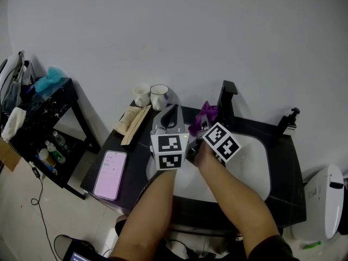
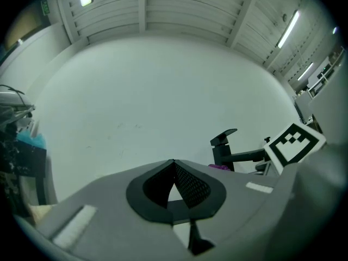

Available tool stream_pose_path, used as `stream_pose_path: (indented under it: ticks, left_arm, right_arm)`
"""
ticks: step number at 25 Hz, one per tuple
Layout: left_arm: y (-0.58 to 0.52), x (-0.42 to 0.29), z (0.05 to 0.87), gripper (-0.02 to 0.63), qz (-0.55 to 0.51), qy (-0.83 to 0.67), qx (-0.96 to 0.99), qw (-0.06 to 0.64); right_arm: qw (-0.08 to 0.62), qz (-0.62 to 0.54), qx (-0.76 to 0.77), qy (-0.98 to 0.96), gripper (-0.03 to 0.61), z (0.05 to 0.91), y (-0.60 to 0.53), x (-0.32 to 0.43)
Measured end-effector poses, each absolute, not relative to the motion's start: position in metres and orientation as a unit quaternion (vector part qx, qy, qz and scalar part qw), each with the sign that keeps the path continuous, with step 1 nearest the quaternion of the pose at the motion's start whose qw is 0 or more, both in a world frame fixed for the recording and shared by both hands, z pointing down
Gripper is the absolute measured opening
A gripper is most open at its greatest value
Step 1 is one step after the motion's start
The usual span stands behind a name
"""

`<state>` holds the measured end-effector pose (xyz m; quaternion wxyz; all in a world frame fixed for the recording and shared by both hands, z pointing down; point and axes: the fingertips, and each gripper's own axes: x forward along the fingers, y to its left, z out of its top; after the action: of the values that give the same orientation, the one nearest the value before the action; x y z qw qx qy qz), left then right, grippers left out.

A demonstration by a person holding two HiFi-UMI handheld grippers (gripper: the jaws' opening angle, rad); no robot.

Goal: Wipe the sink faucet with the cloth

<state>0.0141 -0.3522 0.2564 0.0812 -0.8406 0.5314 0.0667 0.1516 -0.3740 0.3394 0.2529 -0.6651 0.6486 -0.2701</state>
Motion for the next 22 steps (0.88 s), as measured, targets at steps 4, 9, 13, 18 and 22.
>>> stream_pose_path:
  ticks: [4, 9, 13, 18, 22]
  left_arm:
    - [-0.356, 0.015, 0.262, 0.017, 0.054, 0.532, -0.841, 0.083]
    - [-0.357, 0.029, 0.269, 0.017, 0.033, 0.514, -0.852, 0.088]
    - [-0.352, 0.05, 0.271, 0.017, 0.019, 0.488, -0.867, 0.098]
    - [-0.338, 0.072, 0.262, 0.017, 0.042, 0.455, -0.887, 0.065]
    - [-0.329, 0.083, 0.275, 0.017, 0.045, 0.431, -0.901, 0.023]
  right_arm:
    - [0.199, -0.28, -0.604, 0.719, 0.124, 0.336, -0.334, 0.127]
    - [0.091, -0.161, -0.588, 0.788, 0.126, 0.31, -0.273, 0.141]
    - [0.036, -0.073, -0.603, 0.794, 0.126, 0.293, -0.241, 0.199]
    - [0.019, 0.03, -0.688, 0.725, 0.126, 0.261, -0.239, 0.276]
    - [0.006, 0.051, -0.71, 0.703, 0.124, 0.276, -0.25, 0.297]
